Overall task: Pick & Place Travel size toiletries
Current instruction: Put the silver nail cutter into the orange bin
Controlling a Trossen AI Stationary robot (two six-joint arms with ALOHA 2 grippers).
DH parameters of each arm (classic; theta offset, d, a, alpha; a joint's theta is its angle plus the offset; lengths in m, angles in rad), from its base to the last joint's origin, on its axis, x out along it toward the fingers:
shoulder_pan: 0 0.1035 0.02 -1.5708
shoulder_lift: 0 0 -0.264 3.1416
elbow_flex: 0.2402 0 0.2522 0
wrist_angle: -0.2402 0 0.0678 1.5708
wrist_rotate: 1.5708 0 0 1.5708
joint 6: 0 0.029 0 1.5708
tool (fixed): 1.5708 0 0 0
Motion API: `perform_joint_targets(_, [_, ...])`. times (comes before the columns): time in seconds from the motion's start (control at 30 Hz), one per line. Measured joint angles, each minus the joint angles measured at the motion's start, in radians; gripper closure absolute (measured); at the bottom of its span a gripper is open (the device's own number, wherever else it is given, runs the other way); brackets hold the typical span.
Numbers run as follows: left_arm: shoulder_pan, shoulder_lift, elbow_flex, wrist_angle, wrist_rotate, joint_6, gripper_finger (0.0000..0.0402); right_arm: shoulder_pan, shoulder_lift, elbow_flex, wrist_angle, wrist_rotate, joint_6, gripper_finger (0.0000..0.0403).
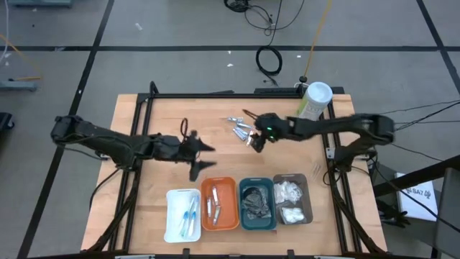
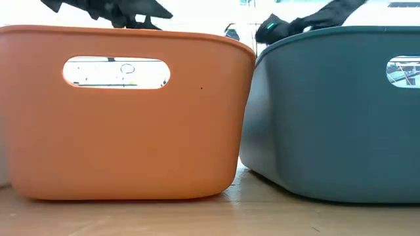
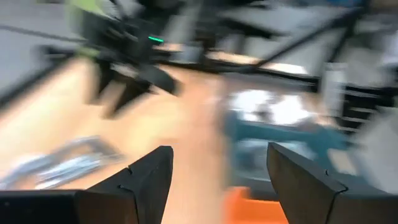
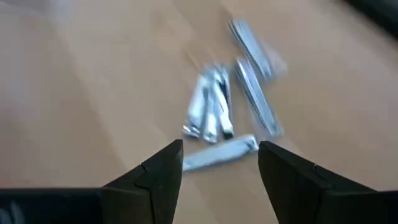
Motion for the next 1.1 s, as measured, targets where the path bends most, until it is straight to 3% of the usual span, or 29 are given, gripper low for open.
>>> perform_joint_targets(0.17, [0.042,0.006,0.000,-0.064,-0.174,0.000,0.0146,-0.043,0.207,0.157,-0.147,-0.001,0.041,0.0206])
perform_joint_targets(0.43, [0.087,0.082,0.000,-0.115,-0.168,0.000,0.0146,-0.086,0.375,0.258,-0.201,-0.008,0.059,0.0206])
perform_joint_targets(0.63, [0.105,0.133,0.000,-0.119,-0.167,0.000,0.0146,-0.093,0.373,0.261,-0.281,-0.004,0.050,0.0206])
perform_joint_targets(0.97, [0.122,0.146,0.000,-0.117,-0.166,-0.004,0.0146,-0.105,0.260,0.258,-0.436,0.000,0.024,0.0206])
perform_joint_targets(1.1, [0.122,0.146,0.000,-0.115,-0.165,-0.006,0.0146,-0.097,0.203,0.258,-0.452,-0.003,-0.139,0.0206])
